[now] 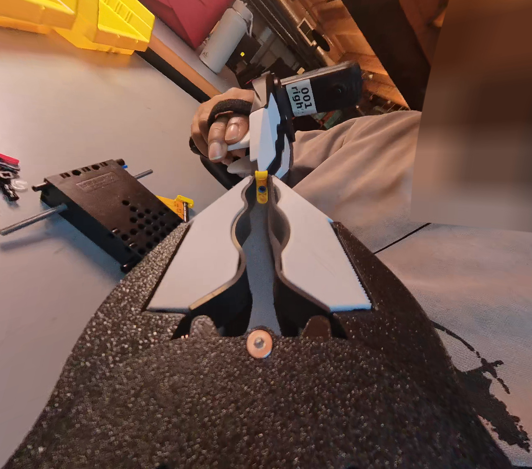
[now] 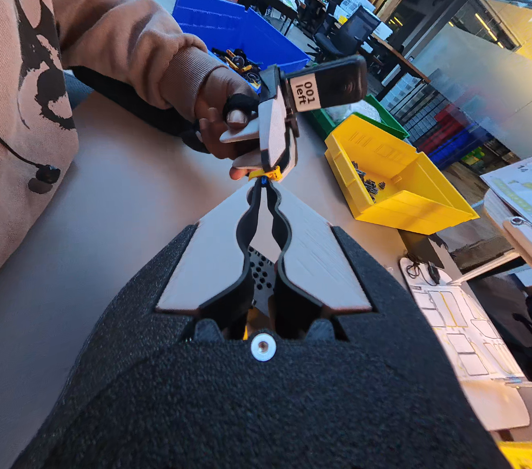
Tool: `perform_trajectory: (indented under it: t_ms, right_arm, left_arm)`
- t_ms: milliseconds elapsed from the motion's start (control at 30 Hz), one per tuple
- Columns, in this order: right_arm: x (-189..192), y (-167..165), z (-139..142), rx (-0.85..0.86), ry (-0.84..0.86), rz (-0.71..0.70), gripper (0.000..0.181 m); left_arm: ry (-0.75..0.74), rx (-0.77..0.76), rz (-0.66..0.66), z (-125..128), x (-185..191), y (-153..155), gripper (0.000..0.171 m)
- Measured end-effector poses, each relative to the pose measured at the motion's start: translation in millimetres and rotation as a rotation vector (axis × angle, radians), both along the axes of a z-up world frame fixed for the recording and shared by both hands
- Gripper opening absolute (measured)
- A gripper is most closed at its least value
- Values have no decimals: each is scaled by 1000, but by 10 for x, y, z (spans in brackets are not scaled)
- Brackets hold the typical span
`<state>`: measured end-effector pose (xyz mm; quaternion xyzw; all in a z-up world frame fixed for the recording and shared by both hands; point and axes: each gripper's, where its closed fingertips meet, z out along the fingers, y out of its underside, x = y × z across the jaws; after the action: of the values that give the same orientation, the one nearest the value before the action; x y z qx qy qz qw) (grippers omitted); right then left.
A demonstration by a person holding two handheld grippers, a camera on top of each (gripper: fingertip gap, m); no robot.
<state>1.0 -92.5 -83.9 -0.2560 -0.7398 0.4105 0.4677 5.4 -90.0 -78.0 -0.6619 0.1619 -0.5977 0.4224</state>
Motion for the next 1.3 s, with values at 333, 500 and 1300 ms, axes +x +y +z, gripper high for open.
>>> perform_trajectory:
  t_ms: [333,500,1300]
  right_arm:
    - [211,237,137,-298,2,-14,0]
    - [180,836,327,-324,88,-200,2]
    - [748,2995,314,55,49,-864,85]
  left_arm:
    - [173,164,192,71,-547,-35,7]
    - [172,190,220,111,-501,28,7]
    - [-53,187,280,165,-589,137,7]
